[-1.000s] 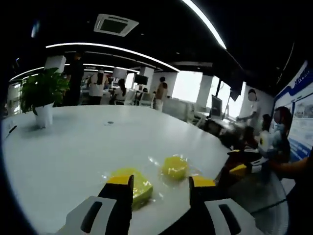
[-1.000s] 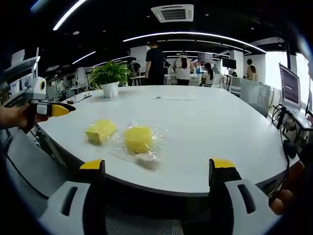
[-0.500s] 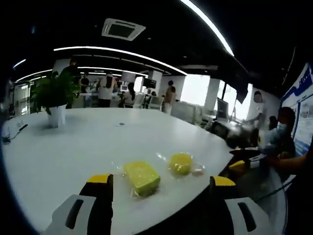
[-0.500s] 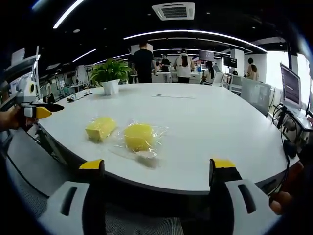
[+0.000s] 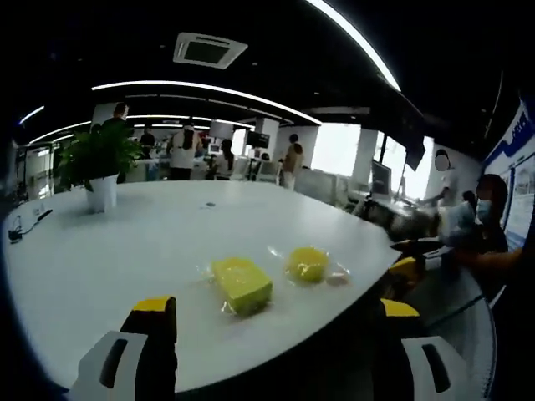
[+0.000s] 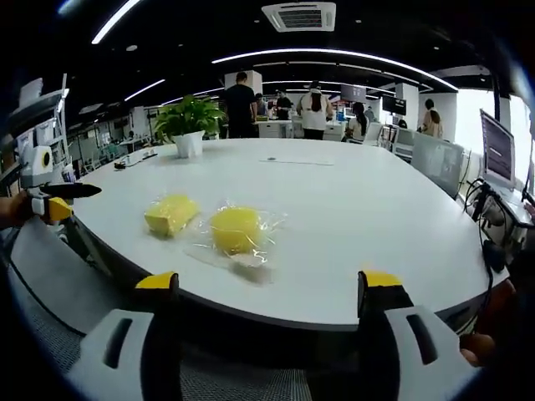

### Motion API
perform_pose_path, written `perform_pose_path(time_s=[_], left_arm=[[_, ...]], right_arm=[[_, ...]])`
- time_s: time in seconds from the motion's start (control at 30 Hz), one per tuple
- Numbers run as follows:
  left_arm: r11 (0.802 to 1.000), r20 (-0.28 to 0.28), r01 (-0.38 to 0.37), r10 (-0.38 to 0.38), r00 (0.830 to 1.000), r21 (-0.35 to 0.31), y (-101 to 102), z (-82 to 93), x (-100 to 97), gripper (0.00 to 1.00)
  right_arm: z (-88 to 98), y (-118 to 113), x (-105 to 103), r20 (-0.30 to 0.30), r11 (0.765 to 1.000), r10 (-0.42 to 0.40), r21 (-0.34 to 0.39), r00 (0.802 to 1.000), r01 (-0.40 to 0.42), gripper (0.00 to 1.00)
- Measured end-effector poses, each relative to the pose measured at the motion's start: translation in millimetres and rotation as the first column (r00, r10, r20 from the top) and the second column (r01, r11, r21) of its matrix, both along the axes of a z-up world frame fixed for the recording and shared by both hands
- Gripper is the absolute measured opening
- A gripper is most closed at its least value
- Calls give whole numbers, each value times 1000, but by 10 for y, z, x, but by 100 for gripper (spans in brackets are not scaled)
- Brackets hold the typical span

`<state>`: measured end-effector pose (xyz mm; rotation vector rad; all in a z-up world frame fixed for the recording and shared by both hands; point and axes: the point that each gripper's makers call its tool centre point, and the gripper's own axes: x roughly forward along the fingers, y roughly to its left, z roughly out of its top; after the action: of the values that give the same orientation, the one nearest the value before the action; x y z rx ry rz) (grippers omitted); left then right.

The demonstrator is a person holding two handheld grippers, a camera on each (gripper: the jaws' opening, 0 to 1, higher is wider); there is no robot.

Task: Compare the silicone blocks by pressing each to a similar depth, holding the contact briefly, and releasing to observe deformation and rebound differences across the visible hardness samples.

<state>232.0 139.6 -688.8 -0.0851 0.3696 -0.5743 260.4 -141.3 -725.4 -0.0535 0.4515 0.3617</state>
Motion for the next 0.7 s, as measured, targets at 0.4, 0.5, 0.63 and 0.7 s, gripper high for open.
perform_pose_path(time_s=[0.4, 0.5, 0.63, 0.7], left_arm=[[998, -30, -7, 5, 1000, -56, -51, -71, -42, 100], [998, -45, -18, 15, 999, -61, -22, -99, -31, 100], [1000, -58, 0, -1, 998, -14, -36, -178, -40, 100], [1000, -49, 7, -6, 999, 12, -16, -226, -31, 99]], right_arm=[[-86, -8, -8, -37, 999, 5, -34, 999, -6, 86], [-124, 3, -29, -55, 999, 13, -48, 998, -15, 86], [-134, -13, -21, -58, 999, 4, -54, 998, -8, 89], [-148, -32, -27, -64, 998, -6, -57, 998, 3, 89]])
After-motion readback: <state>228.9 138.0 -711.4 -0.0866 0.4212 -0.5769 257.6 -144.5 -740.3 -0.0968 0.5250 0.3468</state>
